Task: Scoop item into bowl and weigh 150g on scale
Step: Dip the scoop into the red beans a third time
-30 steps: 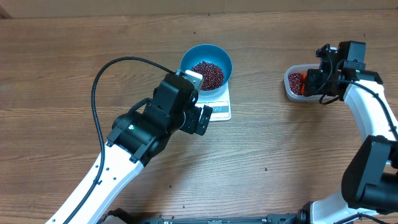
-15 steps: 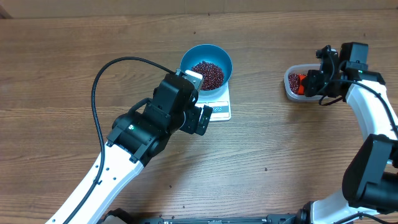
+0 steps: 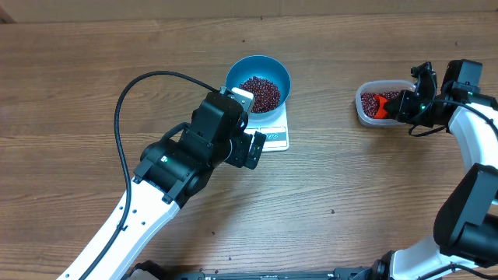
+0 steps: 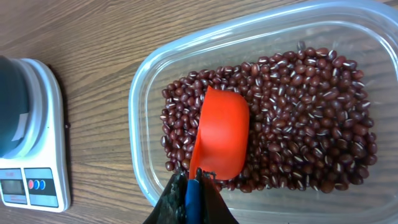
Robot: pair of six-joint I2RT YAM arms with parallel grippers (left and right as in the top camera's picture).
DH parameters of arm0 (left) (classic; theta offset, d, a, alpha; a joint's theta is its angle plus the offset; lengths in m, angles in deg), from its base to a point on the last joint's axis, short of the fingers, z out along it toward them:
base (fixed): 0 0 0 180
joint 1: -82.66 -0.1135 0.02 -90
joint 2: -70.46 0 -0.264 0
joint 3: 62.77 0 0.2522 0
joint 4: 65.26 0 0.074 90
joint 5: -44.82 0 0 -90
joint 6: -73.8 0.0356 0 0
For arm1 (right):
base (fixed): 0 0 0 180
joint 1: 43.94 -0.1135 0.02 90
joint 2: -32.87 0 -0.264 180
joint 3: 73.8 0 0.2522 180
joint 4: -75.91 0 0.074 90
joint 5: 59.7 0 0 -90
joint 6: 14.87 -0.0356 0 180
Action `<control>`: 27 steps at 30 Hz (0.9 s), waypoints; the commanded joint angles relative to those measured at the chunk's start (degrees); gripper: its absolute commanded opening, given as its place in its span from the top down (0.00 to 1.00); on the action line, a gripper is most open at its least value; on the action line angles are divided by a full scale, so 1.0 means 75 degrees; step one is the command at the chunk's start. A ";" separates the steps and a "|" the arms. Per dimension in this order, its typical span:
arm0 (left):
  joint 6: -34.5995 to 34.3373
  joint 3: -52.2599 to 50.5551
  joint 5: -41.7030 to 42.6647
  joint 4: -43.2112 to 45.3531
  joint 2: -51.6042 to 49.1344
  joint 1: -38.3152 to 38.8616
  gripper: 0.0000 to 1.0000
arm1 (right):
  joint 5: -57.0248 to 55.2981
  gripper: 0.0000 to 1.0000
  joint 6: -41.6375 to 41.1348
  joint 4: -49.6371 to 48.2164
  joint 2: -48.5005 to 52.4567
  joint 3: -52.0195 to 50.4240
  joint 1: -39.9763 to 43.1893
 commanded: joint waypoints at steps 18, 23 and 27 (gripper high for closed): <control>0.0026 0.0012 0.0064 0.0029 -0.0041 -0.0012 0.01 | 0.1096 0.96 -0.0396 -0.0312 0.0635 0.0006 0.0041; 0.0026 0.0012 0.0064 0.0029 -0.0041 -0.0012 0.00 | 0.0918 0.96 -0.0423 -0.0224 0.0635 0.0006 0.0283; 0.0026 0.0012 0.0064 0.0029 -0.0041 -0.0012 0.01 | 0.1099 0.96 -0.0452 -0.0224 0.0635 0.0006 0.0495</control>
